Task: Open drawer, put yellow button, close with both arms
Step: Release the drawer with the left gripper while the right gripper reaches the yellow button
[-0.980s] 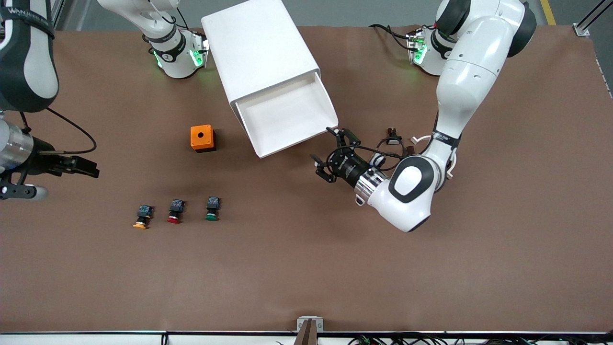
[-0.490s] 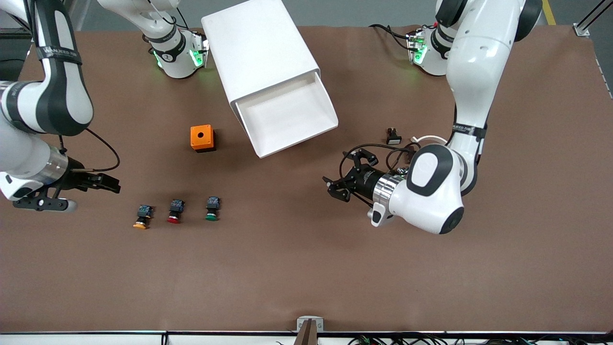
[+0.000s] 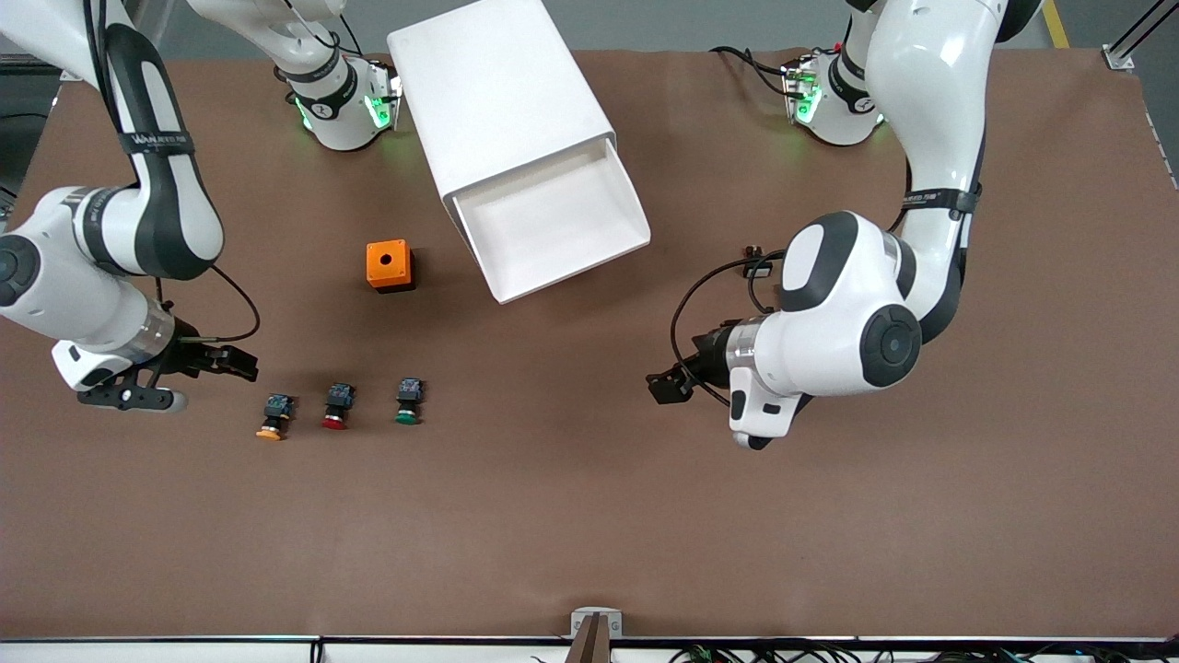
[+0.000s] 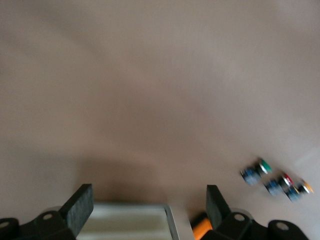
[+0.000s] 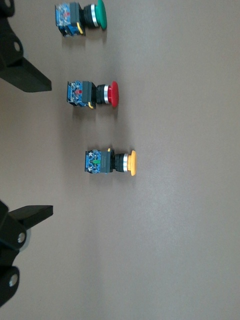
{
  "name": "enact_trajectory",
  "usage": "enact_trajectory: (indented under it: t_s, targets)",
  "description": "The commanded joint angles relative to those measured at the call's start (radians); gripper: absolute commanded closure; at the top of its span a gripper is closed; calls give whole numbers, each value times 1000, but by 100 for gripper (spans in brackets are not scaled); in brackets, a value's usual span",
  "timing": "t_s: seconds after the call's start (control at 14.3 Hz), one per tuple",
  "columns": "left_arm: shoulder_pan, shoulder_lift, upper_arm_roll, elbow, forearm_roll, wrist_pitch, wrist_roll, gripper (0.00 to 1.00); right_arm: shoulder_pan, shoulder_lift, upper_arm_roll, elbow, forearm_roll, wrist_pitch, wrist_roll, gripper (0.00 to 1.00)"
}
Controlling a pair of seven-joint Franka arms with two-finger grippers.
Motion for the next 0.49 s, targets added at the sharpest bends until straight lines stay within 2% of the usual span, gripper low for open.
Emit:
enact_trajectory:
  t_s: [0.0,0.42]
  targets:
    - [-30,-35,14,-27,121,37,26,1,-6,34,6,-7,16,44,5,0]
    - [-31,-30,5,-38,360,80,54,1,-5,134,6,-8,18,162,7,0]
